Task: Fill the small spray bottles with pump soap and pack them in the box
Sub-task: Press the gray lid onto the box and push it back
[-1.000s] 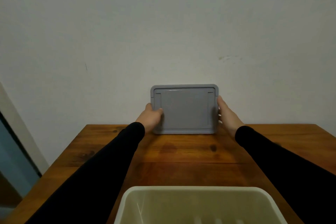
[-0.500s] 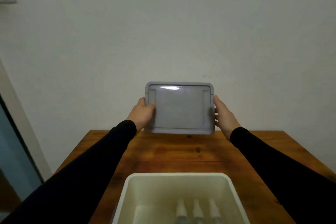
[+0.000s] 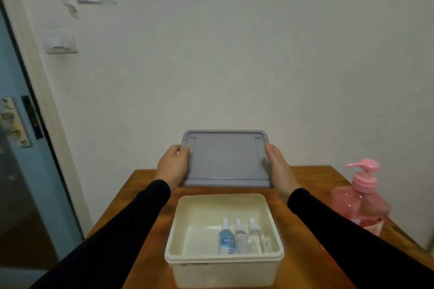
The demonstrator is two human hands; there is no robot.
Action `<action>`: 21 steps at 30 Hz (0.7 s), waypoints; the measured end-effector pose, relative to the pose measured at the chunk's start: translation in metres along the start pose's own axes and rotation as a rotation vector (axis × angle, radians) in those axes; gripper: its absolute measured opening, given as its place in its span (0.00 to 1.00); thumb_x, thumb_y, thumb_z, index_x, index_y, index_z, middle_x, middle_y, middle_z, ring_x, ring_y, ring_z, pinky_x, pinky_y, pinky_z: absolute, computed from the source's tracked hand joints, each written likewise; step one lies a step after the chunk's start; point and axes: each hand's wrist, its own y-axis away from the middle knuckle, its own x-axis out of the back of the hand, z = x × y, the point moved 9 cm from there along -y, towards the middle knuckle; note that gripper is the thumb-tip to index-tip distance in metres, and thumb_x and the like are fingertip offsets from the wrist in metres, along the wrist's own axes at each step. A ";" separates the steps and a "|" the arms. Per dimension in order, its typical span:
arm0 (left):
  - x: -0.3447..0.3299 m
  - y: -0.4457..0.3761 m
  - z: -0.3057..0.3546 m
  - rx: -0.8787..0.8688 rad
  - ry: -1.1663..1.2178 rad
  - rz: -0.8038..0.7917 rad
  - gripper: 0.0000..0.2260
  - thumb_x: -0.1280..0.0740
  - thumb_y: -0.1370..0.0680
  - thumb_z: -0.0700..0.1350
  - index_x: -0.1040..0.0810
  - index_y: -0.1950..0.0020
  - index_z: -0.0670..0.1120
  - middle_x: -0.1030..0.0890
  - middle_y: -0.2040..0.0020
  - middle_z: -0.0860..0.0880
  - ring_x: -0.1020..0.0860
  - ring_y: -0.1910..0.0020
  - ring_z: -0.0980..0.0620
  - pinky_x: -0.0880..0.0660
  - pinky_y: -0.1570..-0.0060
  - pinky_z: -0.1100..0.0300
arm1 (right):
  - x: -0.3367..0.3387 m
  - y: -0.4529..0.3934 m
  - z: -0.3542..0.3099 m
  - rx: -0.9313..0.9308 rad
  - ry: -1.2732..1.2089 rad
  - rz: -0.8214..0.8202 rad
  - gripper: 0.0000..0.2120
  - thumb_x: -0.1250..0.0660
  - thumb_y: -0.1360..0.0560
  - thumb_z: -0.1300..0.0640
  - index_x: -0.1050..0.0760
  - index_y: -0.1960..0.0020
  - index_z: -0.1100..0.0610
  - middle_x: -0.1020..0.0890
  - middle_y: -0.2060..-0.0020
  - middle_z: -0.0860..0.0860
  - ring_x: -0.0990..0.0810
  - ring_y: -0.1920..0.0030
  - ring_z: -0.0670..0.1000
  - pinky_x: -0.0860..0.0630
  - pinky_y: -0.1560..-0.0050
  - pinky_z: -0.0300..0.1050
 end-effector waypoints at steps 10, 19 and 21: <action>-0.002 0.087 -0.032 0.119 0.078 -0.194 0.07 0.41 0.20 0.50 0.24 0.48 0.53 0.19 0.51 0.52 0.20 0.55 0.55 0.25 0.61 0.62 | -0.005 0.094 0.031 -0.156 0.100 -0.090 0.42 0.52 0.29 0.29 0.47 0.24 0.53 0.42 0.25 0.48 0.45 0.26 0.48 0.51 0.27 0.48; -0.006 0.115 -0.051 0.210 0.040 -0.195 0.10 0.42 0.20 0.50 0.27 0.42 0.49 0.21 0.45 0.46 0.22 0.48 0.46 0.24 0.46 0.47 | -0.007 0.120 0.036 -0.210 0.155 -0.154 0.39 0.53 0.31 0.29 0.42 0.27 0.49 0.36 0.33 0.42 0.40 0.35 0.41 0.45 0.36 0.41; -0.005 0.115 -0.052 0.222 0.010 -0.189 0.11 0.42 0.20 0.51 0.27 0.41 0.49 0.22 0.45 0.46 0.22 0.48 0.47 0.24 0.48 0.49 | -0.007 0.119 0.039 -0.230 0.180 -0.153 0.37 0.54 0.27 0.31 0.46 0.25 0.50 0.38 0.29 0.46 0.42 0.31 0.43 0.48 0.37 0.40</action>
